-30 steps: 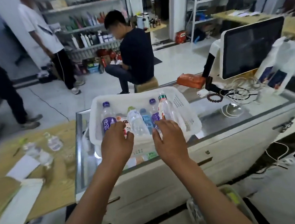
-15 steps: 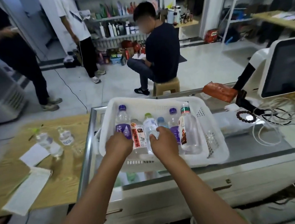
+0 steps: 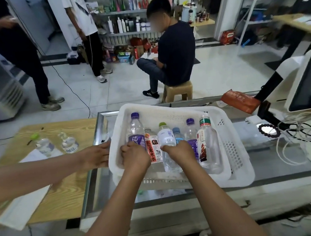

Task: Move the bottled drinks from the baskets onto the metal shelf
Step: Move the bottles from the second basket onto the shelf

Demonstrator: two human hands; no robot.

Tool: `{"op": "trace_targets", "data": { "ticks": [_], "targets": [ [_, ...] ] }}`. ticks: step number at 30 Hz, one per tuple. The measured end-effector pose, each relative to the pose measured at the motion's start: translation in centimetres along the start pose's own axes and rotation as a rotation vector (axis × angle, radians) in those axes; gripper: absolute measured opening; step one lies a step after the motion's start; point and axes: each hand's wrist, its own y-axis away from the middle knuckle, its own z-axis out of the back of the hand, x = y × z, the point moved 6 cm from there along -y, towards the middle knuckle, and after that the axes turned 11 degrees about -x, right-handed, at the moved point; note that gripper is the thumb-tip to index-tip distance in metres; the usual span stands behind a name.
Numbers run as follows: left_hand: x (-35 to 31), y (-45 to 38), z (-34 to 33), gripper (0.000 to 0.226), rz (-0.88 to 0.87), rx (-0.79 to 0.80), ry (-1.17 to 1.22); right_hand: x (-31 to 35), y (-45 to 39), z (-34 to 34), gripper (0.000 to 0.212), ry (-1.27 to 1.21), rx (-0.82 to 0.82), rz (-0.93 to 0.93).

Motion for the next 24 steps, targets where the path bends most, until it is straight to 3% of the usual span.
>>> {"op": "trace_targets", "data": {
  "ticks": [5,11,15,21,24],
  "targets": [
    [0.3,-1.3,-0.3,0.067,0.057,0.069,0.181,-0.3,-0.1,-0.4,0.057,0.001,-0.030,-0.020],
    [1.0,-1.7,0.0,0.089,0.045,0.068,0.218,-0.1,0.0,-0.5,0.052,-0.026,-0.014,-0.051],
    [0.5,-1.4,0.7,0.077,-0.070,0.000,0.213,-0.3,0.2,-0.1,0.038,-0.108,-0.053,-0.056],
    [-1.2,0.0,2.0,0.028,-0.281,-0.051,0.320,-1.5,0.4,0.4,0.033,-0.351,-0.022,-0.136],
    [-2.0,1.1,2.9,0.030,-0.326,-0.089,0.447,-1.7,0.7,1.4,0.022,-0.515,-0.055,-0.170]
  ]
}}
